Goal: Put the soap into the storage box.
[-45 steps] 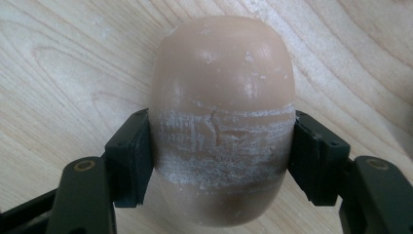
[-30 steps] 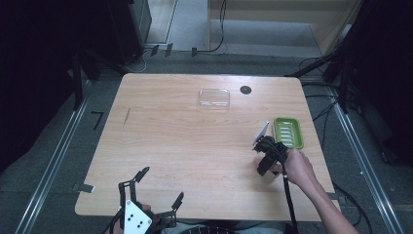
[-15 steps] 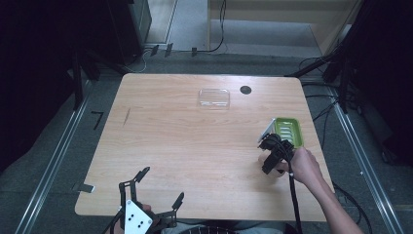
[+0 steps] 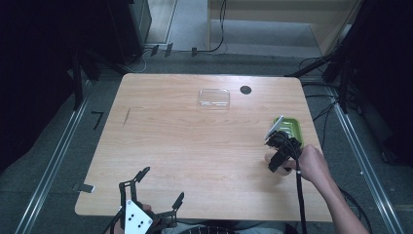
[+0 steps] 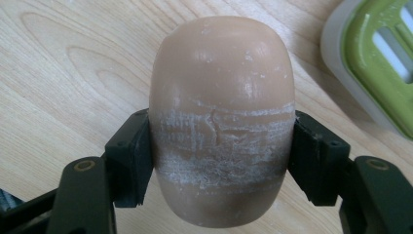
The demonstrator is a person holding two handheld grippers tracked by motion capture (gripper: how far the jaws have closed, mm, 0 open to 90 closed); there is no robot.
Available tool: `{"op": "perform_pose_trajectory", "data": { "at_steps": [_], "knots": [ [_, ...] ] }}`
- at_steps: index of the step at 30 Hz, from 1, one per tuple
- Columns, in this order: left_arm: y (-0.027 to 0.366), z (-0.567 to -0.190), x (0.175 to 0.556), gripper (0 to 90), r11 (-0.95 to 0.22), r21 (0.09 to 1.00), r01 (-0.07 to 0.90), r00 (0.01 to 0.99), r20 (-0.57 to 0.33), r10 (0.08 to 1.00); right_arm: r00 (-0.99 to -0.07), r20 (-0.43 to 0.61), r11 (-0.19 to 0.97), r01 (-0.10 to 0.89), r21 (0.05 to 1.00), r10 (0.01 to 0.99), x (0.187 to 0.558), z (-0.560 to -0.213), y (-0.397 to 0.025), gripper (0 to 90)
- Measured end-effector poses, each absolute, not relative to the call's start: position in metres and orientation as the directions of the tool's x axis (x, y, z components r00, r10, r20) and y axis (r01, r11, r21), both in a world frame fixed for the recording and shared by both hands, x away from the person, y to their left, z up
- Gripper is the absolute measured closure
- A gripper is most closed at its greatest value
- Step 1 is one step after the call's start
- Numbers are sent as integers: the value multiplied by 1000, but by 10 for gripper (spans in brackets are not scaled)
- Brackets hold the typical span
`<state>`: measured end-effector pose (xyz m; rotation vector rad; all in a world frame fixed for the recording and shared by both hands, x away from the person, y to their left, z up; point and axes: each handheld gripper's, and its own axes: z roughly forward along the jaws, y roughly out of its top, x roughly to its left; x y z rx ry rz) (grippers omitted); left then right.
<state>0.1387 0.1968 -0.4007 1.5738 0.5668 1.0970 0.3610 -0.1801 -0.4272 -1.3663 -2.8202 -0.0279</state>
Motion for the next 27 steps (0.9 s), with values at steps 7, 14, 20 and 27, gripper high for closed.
{"op": "perform_pose_trajectory", "data": {
  "at_steps": [7,14,20,27],
  "knots": [
    [197,-401,139,0,-303,935,-182,461,353,814,-602,12,602,798,17,798,363,-423,-191,333],
    [197,-401,139,0,-302,936,-182,461,352,815,-573,11,573,819,20,819,365,-419,-202,334],
    [197,-401,139,0,-303,936,-182,461,353,814,-560,11,560,828,26,828,367,-417,-209,333],
    [197,-401,139,0,-303,935,-183,460,354,814,-539,13,539,842,32,842,368,-415,-217,333]
  ]
}}
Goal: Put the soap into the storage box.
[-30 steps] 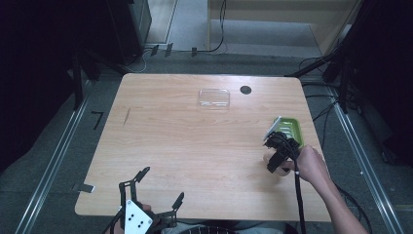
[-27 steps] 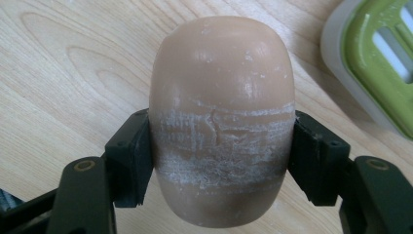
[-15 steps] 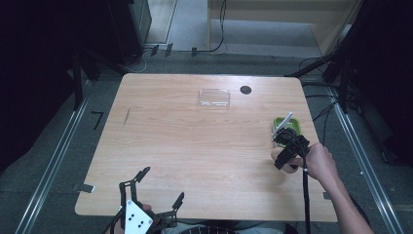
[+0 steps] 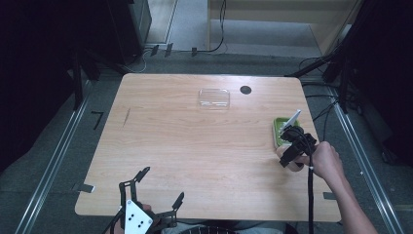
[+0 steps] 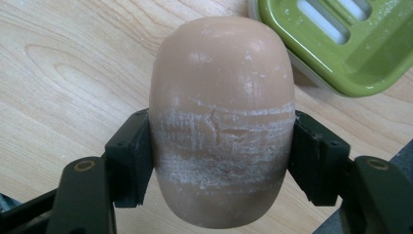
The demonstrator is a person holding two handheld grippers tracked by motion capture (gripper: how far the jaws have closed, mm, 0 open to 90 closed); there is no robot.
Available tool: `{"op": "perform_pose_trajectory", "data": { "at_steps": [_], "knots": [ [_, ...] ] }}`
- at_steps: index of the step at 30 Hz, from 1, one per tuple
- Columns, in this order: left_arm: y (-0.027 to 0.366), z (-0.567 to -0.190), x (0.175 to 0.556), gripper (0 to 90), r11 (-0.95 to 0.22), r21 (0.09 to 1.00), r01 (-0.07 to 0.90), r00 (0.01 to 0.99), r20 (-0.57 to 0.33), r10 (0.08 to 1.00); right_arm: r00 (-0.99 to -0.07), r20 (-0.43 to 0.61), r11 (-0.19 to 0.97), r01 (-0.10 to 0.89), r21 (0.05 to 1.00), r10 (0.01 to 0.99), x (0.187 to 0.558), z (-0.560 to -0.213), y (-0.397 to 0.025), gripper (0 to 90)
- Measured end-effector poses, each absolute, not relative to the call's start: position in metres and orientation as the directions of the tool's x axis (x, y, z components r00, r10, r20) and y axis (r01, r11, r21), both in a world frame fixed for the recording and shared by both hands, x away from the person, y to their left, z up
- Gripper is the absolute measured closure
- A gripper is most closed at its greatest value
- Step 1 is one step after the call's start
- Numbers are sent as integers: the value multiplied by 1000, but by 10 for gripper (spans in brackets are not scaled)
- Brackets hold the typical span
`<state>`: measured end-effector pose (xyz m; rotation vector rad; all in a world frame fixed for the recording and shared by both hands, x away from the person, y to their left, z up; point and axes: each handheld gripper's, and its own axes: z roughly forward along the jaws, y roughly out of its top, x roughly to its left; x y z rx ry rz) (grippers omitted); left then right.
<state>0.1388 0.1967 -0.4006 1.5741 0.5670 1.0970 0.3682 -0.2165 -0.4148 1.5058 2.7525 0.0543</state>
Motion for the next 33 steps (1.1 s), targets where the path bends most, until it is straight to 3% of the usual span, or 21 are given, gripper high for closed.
{"op": "perform_pose_trajectory", "data": {
  "at_steps": [33],
  "knots": [
    [196,-401,139,0,-305,935,-180,460,354,814,-446,16,444,894,64,895,384,-410,-241,333]
  ]
}}
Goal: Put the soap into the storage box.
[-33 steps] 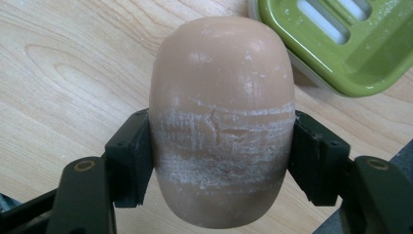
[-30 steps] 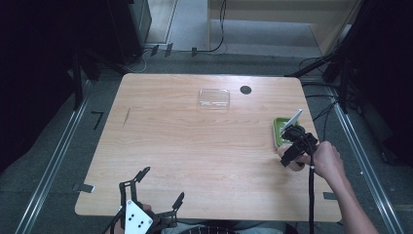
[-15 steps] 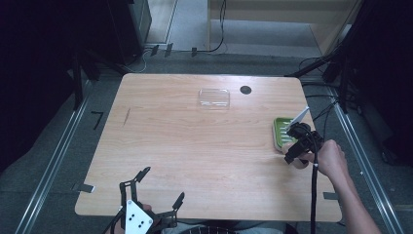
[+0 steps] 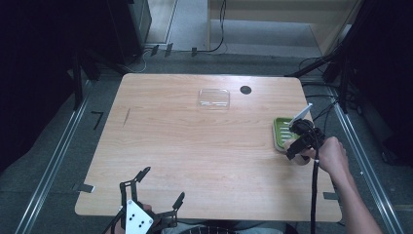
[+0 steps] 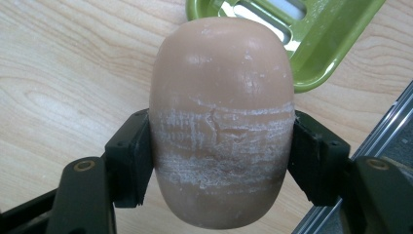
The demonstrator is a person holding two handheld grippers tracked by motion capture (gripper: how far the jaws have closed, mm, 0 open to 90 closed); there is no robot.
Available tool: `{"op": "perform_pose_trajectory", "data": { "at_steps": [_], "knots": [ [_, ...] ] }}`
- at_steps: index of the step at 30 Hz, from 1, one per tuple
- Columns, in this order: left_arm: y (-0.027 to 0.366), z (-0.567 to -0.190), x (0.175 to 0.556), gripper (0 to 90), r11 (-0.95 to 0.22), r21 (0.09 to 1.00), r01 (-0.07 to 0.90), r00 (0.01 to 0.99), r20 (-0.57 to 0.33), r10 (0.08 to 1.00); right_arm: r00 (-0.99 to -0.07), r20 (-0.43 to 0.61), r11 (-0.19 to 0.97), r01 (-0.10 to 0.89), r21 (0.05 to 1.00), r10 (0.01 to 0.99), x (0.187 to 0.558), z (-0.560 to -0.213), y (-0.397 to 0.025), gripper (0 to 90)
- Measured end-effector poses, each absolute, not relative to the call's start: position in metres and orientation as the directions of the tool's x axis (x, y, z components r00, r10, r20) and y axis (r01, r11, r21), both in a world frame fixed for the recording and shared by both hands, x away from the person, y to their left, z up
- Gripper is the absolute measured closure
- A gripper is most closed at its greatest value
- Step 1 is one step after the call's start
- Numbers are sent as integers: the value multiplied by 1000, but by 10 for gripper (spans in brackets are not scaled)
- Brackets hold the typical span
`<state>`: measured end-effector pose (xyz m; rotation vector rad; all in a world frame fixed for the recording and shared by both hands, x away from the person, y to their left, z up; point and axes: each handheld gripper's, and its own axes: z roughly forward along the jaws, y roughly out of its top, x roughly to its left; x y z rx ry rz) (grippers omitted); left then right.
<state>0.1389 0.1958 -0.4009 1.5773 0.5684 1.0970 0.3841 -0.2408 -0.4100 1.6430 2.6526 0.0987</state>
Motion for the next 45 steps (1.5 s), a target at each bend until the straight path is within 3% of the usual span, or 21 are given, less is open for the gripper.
{"op": "perform_pose_trajectory", "data": {
  "at_steps": [27,45],
  "knots": [
    [197,-401,139,0,-303,936,-178,459,351,816,-423,-6,422,901,103,906,404,-400,-231,333],
    [197,-401,139,0,-298,938,-177,458,347,818,-358,14,351,923,160,934,421,-398,-232,333]
  ]
}}
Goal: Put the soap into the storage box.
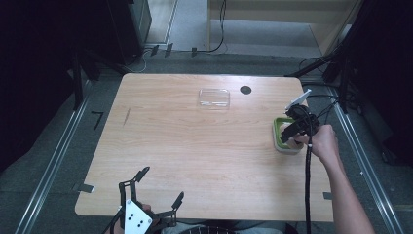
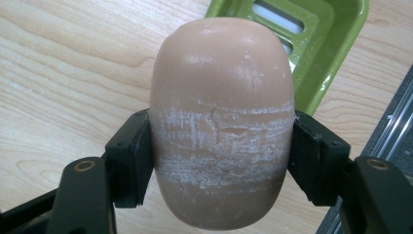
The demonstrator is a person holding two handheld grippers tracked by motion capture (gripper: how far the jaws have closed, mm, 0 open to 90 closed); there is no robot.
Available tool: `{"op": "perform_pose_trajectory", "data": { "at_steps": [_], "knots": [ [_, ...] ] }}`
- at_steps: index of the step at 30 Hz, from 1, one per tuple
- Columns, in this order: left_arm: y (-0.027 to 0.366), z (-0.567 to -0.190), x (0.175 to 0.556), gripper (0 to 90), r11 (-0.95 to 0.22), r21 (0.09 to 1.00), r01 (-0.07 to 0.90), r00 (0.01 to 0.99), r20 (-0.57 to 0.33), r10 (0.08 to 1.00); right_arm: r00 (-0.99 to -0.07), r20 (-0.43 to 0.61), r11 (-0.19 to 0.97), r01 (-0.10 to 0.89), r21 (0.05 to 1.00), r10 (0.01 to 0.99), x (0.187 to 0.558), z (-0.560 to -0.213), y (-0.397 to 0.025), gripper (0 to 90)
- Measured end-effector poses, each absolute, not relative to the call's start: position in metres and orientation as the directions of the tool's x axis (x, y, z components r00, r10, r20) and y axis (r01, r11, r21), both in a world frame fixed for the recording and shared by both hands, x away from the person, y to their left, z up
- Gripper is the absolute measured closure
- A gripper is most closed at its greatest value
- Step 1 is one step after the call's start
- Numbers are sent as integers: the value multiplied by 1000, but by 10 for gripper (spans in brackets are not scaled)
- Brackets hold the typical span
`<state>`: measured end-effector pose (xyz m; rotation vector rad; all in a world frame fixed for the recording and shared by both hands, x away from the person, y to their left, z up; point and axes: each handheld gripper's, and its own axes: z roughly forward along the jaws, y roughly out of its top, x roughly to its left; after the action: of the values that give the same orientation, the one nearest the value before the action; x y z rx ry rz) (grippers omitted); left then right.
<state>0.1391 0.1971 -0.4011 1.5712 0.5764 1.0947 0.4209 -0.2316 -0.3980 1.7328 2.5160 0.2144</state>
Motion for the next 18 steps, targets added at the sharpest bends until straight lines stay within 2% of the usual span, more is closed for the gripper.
{"op": "perform_pose_trajectory", "data": {
  "at_steps": [18],
  "knots": [
    [197,-401,139,0,-297,938,-178,458,346,819,-277,40,264,942,206,960,434,-404,-242,333]
  ]
}}
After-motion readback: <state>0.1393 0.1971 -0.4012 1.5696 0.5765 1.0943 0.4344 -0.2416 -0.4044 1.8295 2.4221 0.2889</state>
